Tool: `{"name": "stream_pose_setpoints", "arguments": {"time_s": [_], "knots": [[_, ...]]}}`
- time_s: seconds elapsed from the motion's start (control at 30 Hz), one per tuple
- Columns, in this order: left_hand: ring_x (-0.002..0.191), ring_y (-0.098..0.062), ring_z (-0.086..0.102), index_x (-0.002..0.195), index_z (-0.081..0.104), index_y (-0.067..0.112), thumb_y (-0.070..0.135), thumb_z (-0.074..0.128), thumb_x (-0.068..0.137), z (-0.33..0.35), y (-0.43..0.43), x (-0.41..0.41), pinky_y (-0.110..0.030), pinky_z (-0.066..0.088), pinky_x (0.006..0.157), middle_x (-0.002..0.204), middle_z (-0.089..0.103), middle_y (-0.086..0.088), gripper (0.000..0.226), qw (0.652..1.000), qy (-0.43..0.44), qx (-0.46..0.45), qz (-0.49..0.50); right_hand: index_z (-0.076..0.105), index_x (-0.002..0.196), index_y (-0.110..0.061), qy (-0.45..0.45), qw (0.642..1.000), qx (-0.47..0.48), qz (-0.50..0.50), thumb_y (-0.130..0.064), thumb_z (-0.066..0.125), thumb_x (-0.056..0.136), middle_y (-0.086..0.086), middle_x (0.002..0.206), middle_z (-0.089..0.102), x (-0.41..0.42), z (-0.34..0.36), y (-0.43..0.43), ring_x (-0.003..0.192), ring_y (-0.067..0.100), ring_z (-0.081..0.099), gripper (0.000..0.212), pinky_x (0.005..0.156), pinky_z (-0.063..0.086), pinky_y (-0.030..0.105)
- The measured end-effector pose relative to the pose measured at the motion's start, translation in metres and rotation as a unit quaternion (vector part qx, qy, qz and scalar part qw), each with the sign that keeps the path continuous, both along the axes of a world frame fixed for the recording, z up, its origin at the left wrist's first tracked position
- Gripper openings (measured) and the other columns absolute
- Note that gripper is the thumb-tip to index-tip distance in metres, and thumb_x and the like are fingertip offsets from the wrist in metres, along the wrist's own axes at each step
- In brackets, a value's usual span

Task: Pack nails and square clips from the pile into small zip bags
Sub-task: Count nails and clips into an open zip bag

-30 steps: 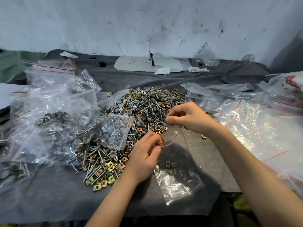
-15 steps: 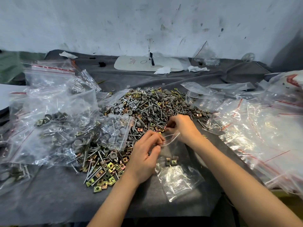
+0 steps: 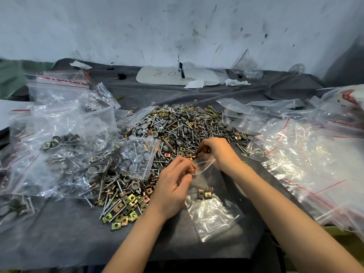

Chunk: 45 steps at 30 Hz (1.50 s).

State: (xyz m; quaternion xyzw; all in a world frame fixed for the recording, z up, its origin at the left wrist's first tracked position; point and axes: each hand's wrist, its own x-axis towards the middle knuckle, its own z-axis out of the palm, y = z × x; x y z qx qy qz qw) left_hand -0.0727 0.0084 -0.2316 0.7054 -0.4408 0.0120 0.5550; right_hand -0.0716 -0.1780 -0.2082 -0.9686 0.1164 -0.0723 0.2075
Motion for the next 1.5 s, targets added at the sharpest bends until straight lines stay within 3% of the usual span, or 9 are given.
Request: {"name": "stream_pose_setpoints", "arguments": {"time_s": [0.1, 0.33, 0.47, 0.53, 0.73, 0.9, 1.0, 1.3, 1.5], "knots": [[0.080, -0.010, 0.052, 0.076, 0.045, 0.033, 0.027, 0.038, 0.082, -0.001, 0.000, 0.001, -0.016, 0.043, 0.070, 0.088, 0.055, 0.000, 0.012, 1.000, 0.002, 0.001, -0.003, 0.072, 0.097, -0.014, 0.027, 0.999, -0.016, 0.013, -0.012, 0.068, 0.084, 0.004, 0.093, 0.068, 0.002, 0.003, -0.001, 0.085, 0.019, 0.060, 0.014, 0.080, 0.050, 0.030], [0.079, -0.015, 0.052, 0.075, 0.046, 0.030, 0.028, 0.037, 0.082, 0.002, 0.001, -0.001, -0.030, 0.046, 0.070, 0.089, 0.055, -0.004, 0.011, 1.000, 0.007, -0.002, -0.007, 0.071, 0.100, -0.013, 0.033, 0.998, -0.051, -0.003, -0.006, 0.062, 0.086, 0.005, 0.096, 0.070, -0.007, 0.008, -0.009, 0.088, 0.020, 0.062, 0.019, 0.085, 0.051, 0.031], [0.078, -0.014, 0.051, 0.075, 0.045, 0.030, 0.028, 0.037, 0.082, 0.003, 0.000, -0.001, -0.026, 0.043, 0.069, 0.088, 0.055, -0.004, 0.011, 1.000, -0.001, -0.002, -0.002, 0.071, 0.082, -0.019, -0.072, 0.986, 0.153, 0.017, -0.005, 0.064, 0.085, -0.002, 0.079, 0.070, -0.021, 0.030, -0.007, 0.074, 0.014, 0.065, 0.016, 0.077, 0.056, 0.032], [0.079, -0.013, 0.050, 0.075, 0.045, 0.026, 0.029, 0.037, 0.083, 0.002, 0.000, -0.001, -0.021, 0.040, 0.069, 0.087, 0.055, -0.003, 0.012, 1.000, -0.006, 0.006, 0.007, 0.070, 0.077, -0.025, -0.103, 0.969, 0.217, 0.063, -0.005, 0.065, 0.085, -0.006, 0.072, 0.071, -0.029, 0.045, 0.000, 0.069, 0.008, 0.065, 0.022, 0.068, 0.054, 0.024], [0.081, -0.011, 0.050, 0.077, 0.046, 0.022, 0.028, 0.038, 0.084, 0.000, 0.001, 0.001, -0.016, 0.037, 0.072, 0.088, 0.054, -0.002, 0.012, 1.000, -0.018, 0.010, 0.020, 0.072, 0.082, -0.016, -0.010, 0.970, 0.193, 0.150, -0.008, 0.069, 0.084, -0.002, 0.073, 0.069, -0.042, 0.054, 0.020, 0.063, 0.006, 0.059, 0.009, 0.059, 0.047, 0.017], [0.082, -0.013, 0.051, 0.076, 0.047, 0.025, 0.029, 0.037, 0.082, 0.001, 0.001, 0.001, -0.018, 0.039, 0.071, 0.088, 0.055, -0.003, 0.012, 1.000, -0.005, 0.009, 0.012, 0.072, 0.084, -0.017, -0.110, 0.957, 0.264, 0.044, -0.012, 0.068, 0.086, -0.005, 0.074, 0.068, -0.040, 0.039, 0.000, 0.064, 0.000, 0.057, 0.007, 0.064, 0.045, 0.014], [0.079, -0.012, 0.051, 0.077, 0.050, 0.020, 0.027, 0.037, 0.082, 0.000, 0.000, 0.000, -0.018, 0.040, 0.070, 0.087, 0.055, -0.002, 0.016, 1.000, 0.005, 0.005, 0.004, 0.072, 0.084, -0.019, -0.112, 0.972, 0.207, -0.012, -0.011, 0.066, 0.086, 0.000, 0.081, 0.071, -0.033, 0.026, -0.012, 0.073, 0.009, 0.063, 0.010, 0.070, 0.048, 0.022], [0.077, -0.012, 0.050, 0.076, 0.047, 0.026, 0.028, 0.037, 0.082, 0.002, 0.000, -0.001, -0.022, 0.040, 0.069, 0.086, 0.055, -0.003, 0.011, 1.000, 0.000, 0.010, 0.007, 0.071, 0.100, -0.019, -0.015, 0.996, 0.025, 0.079, -0.024, 0.073, 0.081, 0.003, 0.097, 0.063, -0.004, -0.006, 0.008, 0.089, 0.018, 0.058, 0.020, 0.084, 0.048, 0.033], [0.080, -0.011, 0.051, 0.077, 0.049, 0.023, 0.028, 0.038, 0.082, 0.001, 0.001, 0.000, -0.025, 0.041, 0.071, 0.086, 0.055, 0.000, 0.014, 1.000, -0.001, 0.015, 0.011, 0.067, 0.091, -0.018, -0.026, 0.995, 0.020, 0.094, -0.021, 0.074, 0.079, 0.001, 0.092, 0.061, -0.002, -0.011, 0.008, 0.082, 0.014, 0.055, 0.015, 0.077, 0.046, 0.027]]}}
